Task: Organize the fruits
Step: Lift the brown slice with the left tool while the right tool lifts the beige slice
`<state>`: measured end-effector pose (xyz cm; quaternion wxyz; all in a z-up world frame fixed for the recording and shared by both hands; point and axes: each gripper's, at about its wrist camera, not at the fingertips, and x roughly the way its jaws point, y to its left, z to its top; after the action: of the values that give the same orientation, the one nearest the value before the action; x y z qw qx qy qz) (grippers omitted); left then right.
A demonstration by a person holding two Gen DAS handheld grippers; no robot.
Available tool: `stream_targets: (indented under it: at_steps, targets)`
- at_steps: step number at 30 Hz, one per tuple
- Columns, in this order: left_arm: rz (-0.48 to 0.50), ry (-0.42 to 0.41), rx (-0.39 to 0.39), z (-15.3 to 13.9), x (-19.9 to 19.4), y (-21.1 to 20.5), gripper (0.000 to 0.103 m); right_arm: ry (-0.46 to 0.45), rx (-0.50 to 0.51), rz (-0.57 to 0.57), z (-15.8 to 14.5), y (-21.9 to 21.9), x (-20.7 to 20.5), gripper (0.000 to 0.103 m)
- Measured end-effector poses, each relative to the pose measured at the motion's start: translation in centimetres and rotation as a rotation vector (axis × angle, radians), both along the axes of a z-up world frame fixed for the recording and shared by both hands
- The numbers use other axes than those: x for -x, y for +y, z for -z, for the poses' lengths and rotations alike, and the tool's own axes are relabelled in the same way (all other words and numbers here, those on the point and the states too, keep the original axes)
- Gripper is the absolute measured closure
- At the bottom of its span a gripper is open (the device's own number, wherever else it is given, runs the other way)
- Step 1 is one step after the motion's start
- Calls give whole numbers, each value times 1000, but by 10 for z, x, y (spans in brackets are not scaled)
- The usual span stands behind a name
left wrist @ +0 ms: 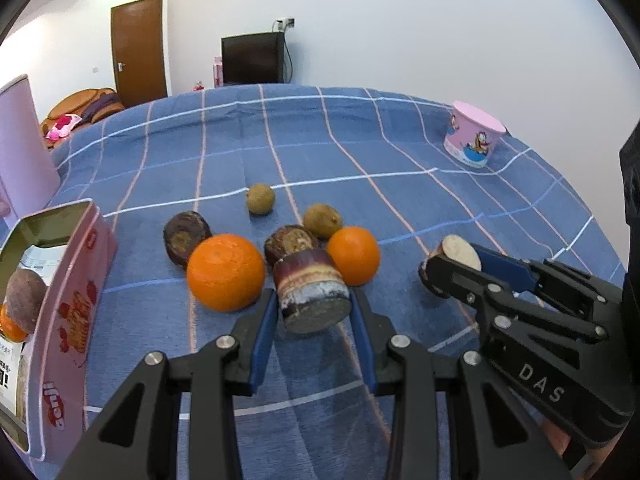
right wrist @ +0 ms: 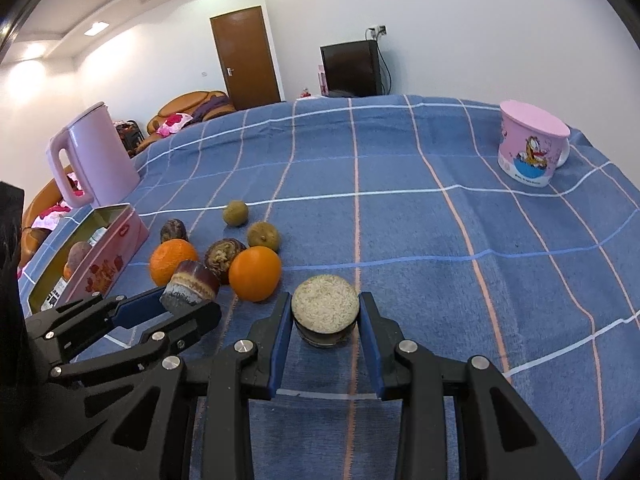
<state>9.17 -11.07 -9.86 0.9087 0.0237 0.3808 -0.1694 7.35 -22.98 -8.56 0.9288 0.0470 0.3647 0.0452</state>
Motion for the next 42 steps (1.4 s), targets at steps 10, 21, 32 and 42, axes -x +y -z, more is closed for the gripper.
stream_targets:
  at_steps: [10,21,32,42]
  targets:
    - [-31,-78,-12,-8,9,2,65,-57,16,-34,-7,9,8,68]
    - [-62,-110,3,-12,13,7,65,-117,21,-56,-13,11,17,68]
    - [-82,-146,9,-16,19,12,65,-169,37,-67,-18,15,25,68]
    - [-96,-184,4,-20,23,13,65,-209,46,-76,-21,17,31,68]
